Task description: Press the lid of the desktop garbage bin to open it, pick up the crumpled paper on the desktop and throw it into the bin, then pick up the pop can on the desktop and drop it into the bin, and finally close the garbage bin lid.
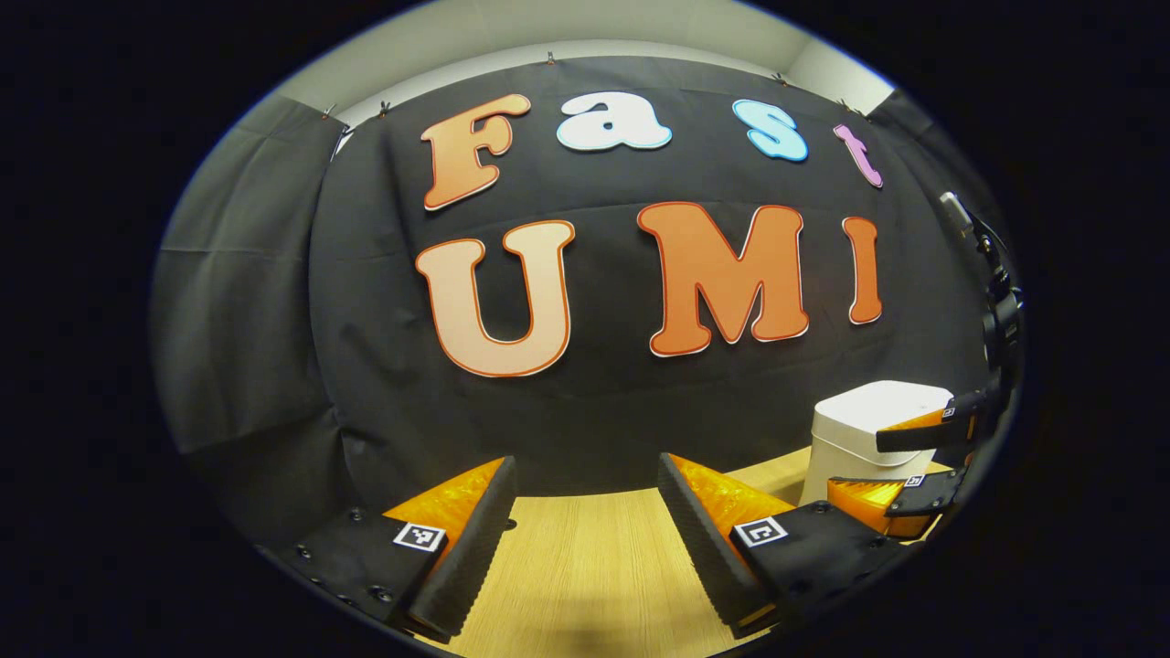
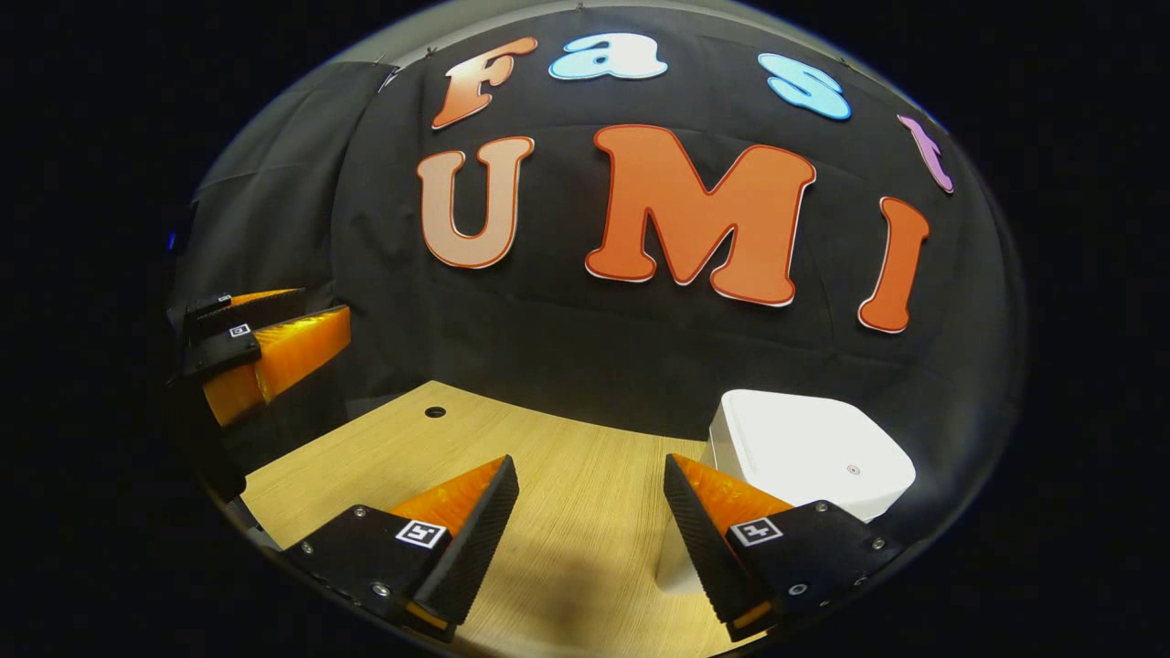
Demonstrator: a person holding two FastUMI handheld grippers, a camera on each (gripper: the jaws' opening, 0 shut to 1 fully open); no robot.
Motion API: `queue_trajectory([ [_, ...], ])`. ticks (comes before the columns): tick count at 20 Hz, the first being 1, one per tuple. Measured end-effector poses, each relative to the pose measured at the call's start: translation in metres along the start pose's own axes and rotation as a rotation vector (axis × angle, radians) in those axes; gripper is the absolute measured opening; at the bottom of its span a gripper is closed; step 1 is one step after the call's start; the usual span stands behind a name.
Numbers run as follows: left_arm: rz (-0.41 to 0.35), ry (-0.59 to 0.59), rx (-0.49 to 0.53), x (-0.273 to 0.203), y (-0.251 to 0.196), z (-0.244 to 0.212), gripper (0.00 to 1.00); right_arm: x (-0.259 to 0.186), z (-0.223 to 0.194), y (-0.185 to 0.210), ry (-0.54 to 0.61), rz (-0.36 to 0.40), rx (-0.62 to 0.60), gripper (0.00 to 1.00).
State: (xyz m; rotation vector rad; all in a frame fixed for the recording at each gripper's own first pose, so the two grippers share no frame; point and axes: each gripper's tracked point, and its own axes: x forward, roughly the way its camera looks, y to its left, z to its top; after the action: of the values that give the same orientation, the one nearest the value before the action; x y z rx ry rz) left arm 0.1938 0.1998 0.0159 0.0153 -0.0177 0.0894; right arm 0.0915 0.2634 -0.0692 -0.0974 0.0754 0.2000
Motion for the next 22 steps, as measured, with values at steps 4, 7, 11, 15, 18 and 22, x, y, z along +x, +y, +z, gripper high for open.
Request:
queue_trajectory([
  [4, -0.001, -0.006, 0.003, 0.004, -0.002, 0.003, 0.99, 0.000, 0.000, 0.001, -0.003, 0.005, -0.010, 0.97],
  [7, -0.015, 0.003, 0.000, 0.004, -0.009, 0.000, 0.99, 0.002, -0.001, 0.000, 0.000, 0.001, -0.009, 0.98],
  [11, -0.015, 0.003, 0.006, 0.005, -0.010, 0.001, 0.99, 0.003, -0.001, -0.002, 0.002, 0.001, -0.002, 0.98],
  [15, -0.017, -0.002, 0.011, 0.005, -0.011, 0.003, 0.99, 0.003, -0.002, -0.003, -0.002, 0.005, -0.002, 0.98],
  [18, -0.013, -0.005, 0.015, 0.004, -0.011, 0.004, 0.99, 0.002, -0.001, -0.003, -0.008, 0.003, 0.002, 0.98],
  [22, -0.005, -0.008, 0.019, 0.003, -0.010, 0.003, 0.99, 0.001, -0.002, -0.008, -0.007, -0.007, 0.016, 0.98],
])
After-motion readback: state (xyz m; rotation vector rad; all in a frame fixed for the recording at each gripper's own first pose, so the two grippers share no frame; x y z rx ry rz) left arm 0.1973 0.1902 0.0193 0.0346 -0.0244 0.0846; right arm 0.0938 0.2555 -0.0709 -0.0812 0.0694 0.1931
